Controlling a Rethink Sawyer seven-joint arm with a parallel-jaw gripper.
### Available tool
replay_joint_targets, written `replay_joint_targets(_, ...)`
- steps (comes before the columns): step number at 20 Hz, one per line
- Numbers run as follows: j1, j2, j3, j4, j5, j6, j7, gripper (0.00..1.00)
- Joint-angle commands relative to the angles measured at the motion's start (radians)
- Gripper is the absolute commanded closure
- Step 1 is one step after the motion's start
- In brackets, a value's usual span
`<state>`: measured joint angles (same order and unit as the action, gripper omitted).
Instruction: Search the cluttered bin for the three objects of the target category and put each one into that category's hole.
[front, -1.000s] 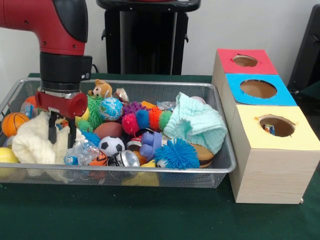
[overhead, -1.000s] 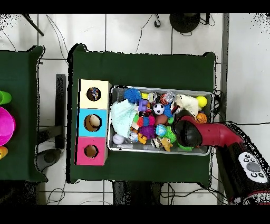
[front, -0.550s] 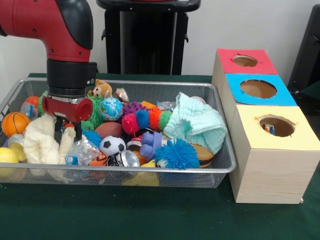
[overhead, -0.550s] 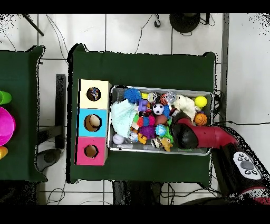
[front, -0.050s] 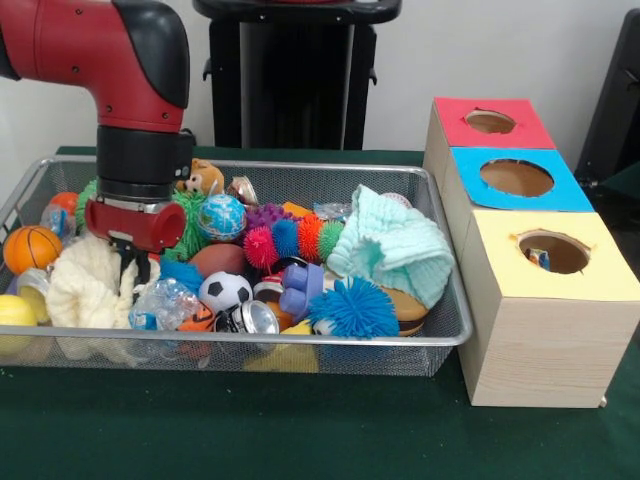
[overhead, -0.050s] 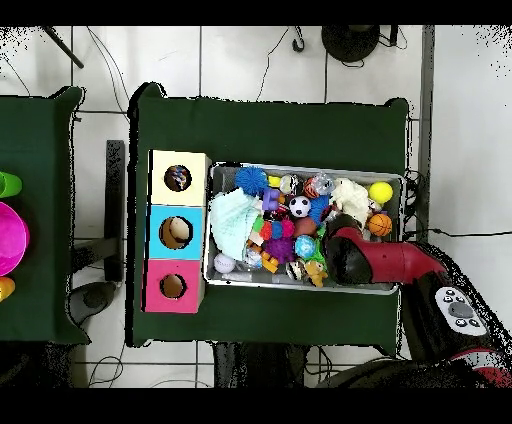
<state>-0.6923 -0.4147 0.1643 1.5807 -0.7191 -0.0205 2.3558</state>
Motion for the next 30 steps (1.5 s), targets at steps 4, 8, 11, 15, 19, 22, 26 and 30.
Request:
replay_joint_targets(4, 0.015, -0.03, 0.025, 0.114, -0.004, 0.114, -0.01, 1.0)
replay_joint_targets(8, 0.034, -0.101, 0.051, 0.185, 0.037, 0.152, 0.007, 1.0)
replay_joint_targets(11, 0.034, -0.135, 0.082, 0.218, 0.072, 0.192, 0.001, 1.0)
replay_joint_targets(15, 0.018, -0.151, 0.132, 0.256, 0.121, 0.249, -0.014, 1.0)
replay_joint_targets(19, 0.027, -0.162, 0.144, 0.273, 0.152, 0.264, -0.01, 1.0)
replay_joint_targets(22, 0.042, -0.17, 0.139, 0.279, 0.171, 0.265, 0.0, 1.0)
replay_joint_targets(26, 0.05, -0.169, 0.144, 0.283, 0.188, 0.266, -0.001, 1.0)
replay_joint_targets(30, 0.062, -0.172, 0.143, 0.297, 0.209, 0.266, 0.006, 1.0)
